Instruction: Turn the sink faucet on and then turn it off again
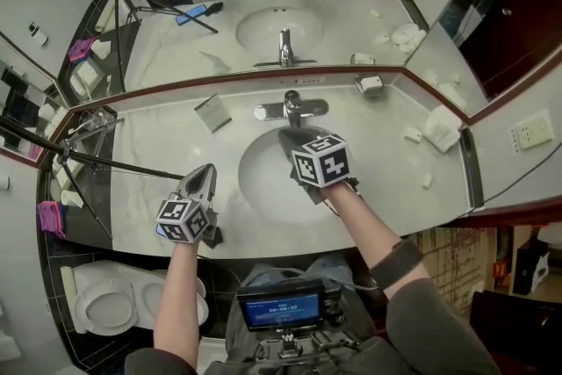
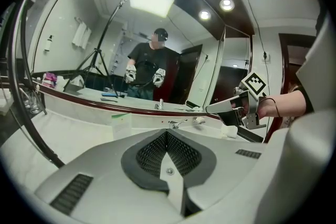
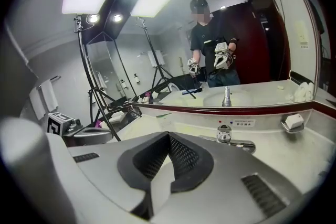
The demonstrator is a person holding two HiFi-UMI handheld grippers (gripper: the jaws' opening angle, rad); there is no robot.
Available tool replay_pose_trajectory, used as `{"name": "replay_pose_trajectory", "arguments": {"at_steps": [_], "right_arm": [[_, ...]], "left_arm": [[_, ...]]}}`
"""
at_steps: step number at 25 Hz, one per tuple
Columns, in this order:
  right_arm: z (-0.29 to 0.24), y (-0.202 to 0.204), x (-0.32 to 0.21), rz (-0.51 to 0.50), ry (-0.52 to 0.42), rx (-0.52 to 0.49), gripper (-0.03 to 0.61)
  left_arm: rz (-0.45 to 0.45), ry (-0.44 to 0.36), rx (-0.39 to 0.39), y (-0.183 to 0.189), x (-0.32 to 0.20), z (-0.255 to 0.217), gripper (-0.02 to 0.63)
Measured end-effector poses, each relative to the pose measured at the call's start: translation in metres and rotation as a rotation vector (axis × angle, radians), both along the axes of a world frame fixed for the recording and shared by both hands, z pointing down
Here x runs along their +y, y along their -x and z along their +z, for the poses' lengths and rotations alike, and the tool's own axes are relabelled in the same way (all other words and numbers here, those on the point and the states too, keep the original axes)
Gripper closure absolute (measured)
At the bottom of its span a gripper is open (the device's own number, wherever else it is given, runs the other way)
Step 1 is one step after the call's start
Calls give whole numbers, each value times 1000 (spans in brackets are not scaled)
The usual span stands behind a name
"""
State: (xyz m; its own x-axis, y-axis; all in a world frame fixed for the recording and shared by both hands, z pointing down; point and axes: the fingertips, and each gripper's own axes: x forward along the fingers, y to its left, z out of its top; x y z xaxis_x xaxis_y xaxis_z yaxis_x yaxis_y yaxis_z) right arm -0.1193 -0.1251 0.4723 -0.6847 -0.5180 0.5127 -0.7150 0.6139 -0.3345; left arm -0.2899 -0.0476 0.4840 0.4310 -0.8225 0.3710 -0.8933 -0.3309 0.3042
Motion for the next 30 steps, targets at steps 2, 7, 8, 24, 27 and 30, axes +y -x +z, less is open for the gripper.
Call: {"name": "replay_pose_trajectory", "arguments": {"at_steps": [2, 7, 8, 24, 27, 30], "right_arm": [[1, -8, 4, 3, -9, 5, 568], [8, -29, 12, 31, -4, -13, 568], [9, -32, 13, 38, 0, -15, 568], [25, -60, 17, 100, 42, -25, 568], [28, -63, 17, 111, 52, -25, 568], [30, -67, 16, 120, 61, -30, 568]], "left_arm": [[-1, -1, -1, -1, 1, -2, 612], [3, 6, -19, 3, 5, -3, 612], [6, -1, -28, 3, 5, -6, 612], [12, -51, -62, 0, 0, -6, 606], [21, -48, -55, -3, -3, -4, 601], [38, -54, -55, -5, -6, -3, 570]]}}
